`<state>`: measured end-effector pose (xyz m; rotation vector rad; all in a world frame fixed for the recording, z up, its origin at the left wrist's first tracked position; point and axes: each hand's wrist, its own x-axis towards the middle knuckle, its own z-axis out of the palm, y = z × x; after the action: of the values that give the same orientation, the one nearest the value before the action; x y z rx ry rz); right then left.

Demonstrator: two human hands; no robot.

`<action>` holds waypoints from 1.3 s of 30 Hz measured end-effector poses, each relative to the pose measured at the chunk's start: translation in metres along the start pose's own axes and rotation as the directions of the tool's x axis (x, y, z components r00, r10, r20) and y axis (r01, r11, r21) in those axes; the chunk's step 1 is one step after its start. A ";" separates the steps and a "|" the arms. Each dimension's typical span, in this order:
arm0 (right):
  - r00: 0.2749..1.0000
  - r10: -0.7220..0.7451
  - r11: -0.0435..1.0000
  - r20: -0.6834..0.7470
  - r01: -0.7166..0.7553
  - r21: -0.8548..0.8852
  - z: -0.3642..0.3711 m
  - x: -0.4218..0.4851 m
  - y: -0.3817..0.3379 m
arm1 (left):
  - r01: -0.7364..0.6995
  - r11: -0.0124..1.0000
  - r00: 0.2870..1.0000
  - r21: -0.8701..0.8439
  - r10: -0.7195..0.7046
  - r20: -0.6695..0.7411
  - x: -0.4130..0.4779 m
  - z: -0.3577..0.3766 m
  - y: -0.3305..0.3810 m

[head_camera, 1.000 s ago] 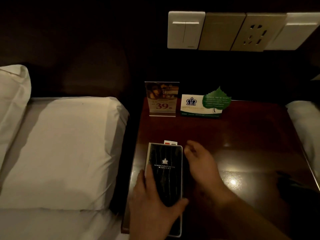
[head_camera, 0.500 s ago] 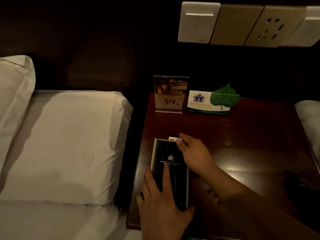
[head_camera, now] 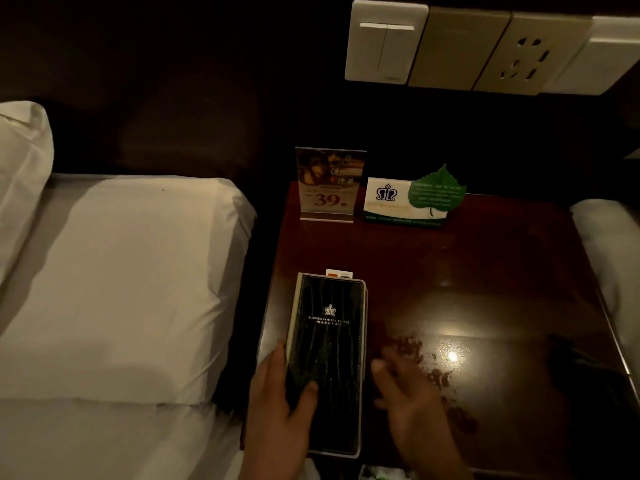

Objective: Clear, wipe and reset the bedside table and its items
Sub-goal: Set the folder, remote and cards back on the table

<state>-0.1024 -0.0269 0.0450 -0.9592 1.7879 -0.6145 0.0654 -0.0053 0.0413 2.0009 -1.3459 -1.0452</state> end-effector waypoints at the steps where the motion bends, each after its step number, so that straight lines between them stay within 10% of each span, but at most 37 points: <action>1: 1.000 -0.010 0.999 0.011 0.010 -0.032 0.007 -0.009 0.003 | 0.003 1.000 1.000 0.005 -0.003 0.015 0.000 0.001 -0.002; 18: 0.998 -0.070 0.994 0.004 0.070 -0.079 0.026 -0.017 0.001 | 0.044 0.973 0.996 -0.228 -0.060 -0.064 -0.021 0.006 0.000; 23: 0.984 -0.071 0.933 0.164 0.124 -0.338 0.009 -0.007 -0.006 | -0.018 0.990 0.998 0.143 0.027 -0.057 -0.020 0.011 0.024; 27: 0.997 -0.006 0.988 0.078 0.018 -0.153 -0.016 0.034 -0.038 | -0.006 0.898 0.995 0.439 -0.037 0.090 -0.020 0.023 0.035; 31: 0.942 -0.336 0.877 0.015 0.318 -0.359 -0.004 0.089 -0.087 | 0.010 0.828 0.992 0.561 -0.078 0.097 -0.020 0.037 0.045; 39: 0.906 -0.417 0.743 0.074 0.387 -0.546 0.015 0.109 -0.097 | -0.050 0.755 0.986 0.653 -0.067 0.152 -0.017 0.042 0.054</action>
<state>-0.0788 -0.1712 0.0559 -1.7798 1.8521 -0.3799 -0.0013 -0.0103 0.0632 2.4442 -2.0123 -0.8121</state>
